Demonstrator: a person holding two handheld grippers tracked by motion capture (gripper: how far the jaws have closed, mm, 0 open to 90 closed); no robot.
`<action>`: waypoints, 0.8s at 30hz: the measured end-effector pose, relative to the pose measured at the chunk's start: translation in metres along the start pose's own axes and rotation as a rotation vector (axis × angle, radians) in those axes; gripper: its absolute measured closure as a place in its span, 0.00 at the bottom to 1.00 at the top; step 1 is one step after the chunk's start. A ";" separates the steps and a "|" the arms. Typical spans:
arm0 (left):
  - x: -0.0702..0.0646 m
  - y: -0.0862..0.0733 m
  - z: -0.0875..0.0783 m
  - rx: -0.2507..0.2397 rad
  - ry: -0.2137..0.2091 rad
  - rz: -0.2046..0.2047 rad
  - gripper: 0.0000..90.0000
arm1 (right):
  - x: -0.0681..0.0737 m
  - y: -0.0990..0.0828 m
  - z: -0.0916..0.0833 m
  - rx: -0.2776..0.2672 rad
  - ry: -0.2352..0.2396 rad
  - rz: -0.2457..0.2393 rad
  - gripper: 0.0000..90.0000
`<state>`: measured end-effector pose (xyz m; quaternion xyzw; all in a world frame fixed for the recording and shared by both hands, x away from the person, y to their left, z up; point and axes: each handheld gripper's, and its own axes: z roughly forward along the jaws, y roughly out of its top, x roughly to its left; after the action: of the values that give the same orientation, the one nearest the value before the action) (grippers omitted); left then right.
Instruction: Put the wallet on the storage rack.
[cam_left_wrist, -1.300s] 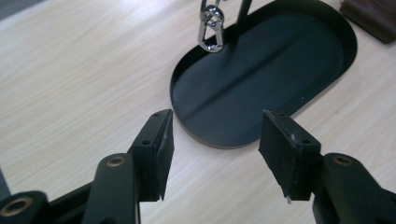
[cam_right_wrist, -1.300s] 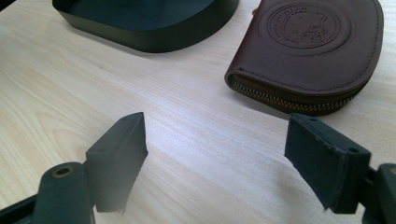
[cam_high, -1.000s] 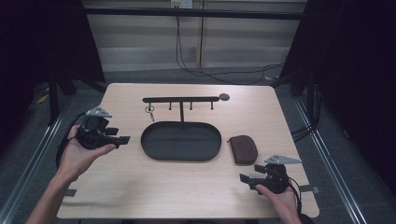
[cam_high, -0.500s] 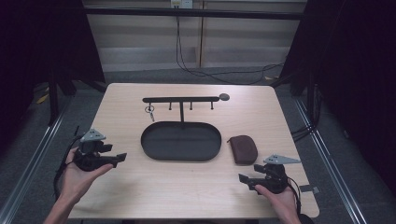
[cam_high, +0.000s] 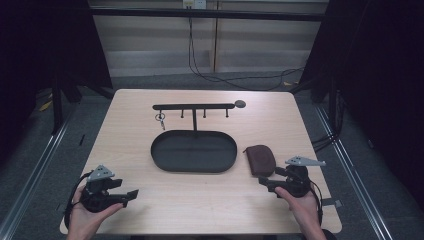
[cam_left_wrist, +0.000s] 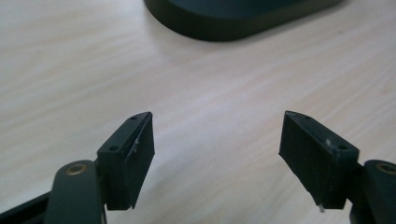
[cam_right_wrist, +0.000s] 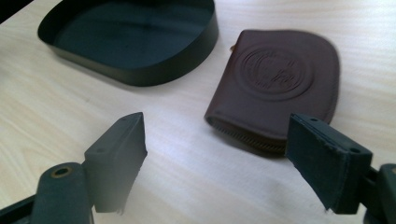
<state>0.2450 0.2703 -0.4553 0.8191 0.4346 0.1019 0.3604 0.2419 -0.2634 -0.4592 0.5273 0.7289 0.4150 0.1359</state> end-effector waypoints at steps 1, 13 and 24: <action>-0.001 0.000 0.000 -0.005 -0.003 0.003 0.28 | 0.000 0.003 -0.001 -0.003 -0.008 -0.004 0.22; -0.017 -0.009 0.011 0.048 -0.088 0.084 0.20 | -0.003 0.043 0.007 0.125 -0.046 -0.015 0.19; -0.025 -0.013 0.012 0.002 -0.103 0.098 0.18 | -0.017 0.069 0.033 0.301 -0.070 -0.008 0.18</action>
<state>0.2268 0.2494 -0.4693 0.8439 0.3748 0.0771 0.3760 0.3152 -0.2559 -0.4321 0.5529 0.7798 0.2819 0.0823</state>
